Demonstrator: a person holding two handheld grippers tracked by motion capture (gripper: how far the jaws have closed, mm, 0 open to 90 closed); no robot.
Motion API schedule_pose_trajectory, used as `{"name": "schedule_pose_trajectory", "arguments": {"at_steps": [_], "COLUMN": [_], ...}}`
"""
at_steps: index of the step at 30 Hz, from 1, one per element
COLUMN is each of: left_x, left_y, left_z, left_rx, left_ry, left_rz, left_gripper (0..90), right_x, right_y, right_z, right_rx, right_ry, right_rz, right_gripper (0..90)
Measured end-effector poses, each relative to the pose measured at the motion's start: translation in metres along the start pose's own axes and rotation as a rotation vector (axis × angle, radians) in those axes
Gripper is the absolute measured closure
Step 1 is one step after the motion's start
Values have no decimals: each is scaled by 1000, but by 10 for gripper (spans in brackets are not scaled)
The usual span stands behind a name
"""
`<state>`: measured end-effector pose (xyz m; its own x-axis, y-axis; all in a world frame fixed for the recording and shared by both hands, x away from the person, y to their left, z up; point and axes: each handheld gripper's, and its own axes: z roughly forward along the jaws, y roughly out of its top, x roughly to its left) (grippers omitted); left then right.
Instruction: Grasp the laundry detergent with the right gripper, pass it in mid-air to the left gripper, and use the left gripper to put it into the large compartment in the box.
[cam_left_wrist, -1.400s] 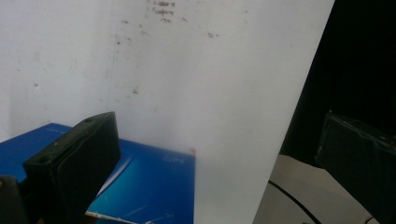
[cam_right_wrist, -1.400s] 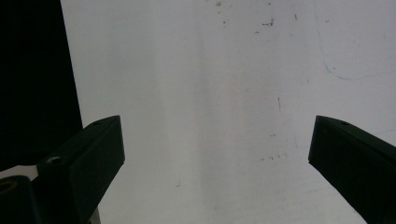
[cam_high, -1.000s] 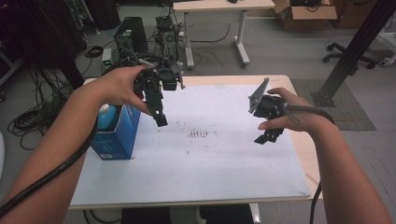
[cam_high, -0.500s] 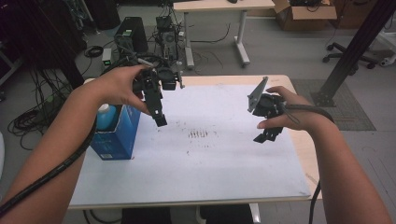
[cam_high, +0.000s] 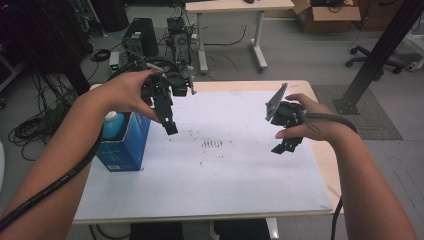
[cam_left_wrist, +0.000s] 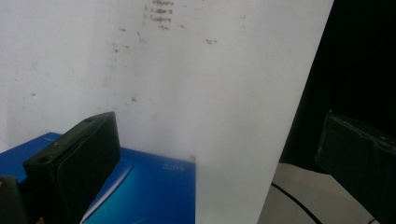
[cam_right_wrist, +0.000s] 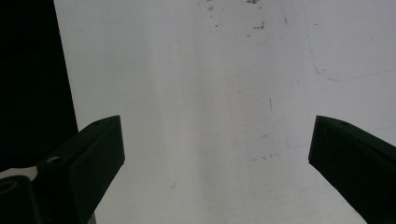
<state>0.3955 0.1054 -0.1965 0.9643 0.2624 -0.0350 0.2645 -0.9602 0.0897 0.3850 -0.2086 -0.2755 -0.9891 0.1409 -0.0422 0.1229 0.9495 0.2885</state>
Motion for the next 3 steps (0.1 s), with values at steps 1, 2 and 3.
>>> {"name": "schedule_pose_trajectory", "arguments": {"at_steps": [1, 2, 3], "left_x": [0, 0, 1], "left_y": [-3, -3, -4], "left_z": [0, 0, 1], "left_rx": [-34, -34, -48], "left_ry": [-5, -5, -9], "left_rz": [-5, -5, -9], "left_gripper": [2, 2, 2], "right_x": [1, 1, 2], "right_y": [0, 0, 0], "right_z": [0, 0, -1], "right_rx": [-5, -5, -8], "right_ry": [-6, -6, -5], "right_rz": [4, 4, 5], "right_gripper": [33, 33, 34]}}
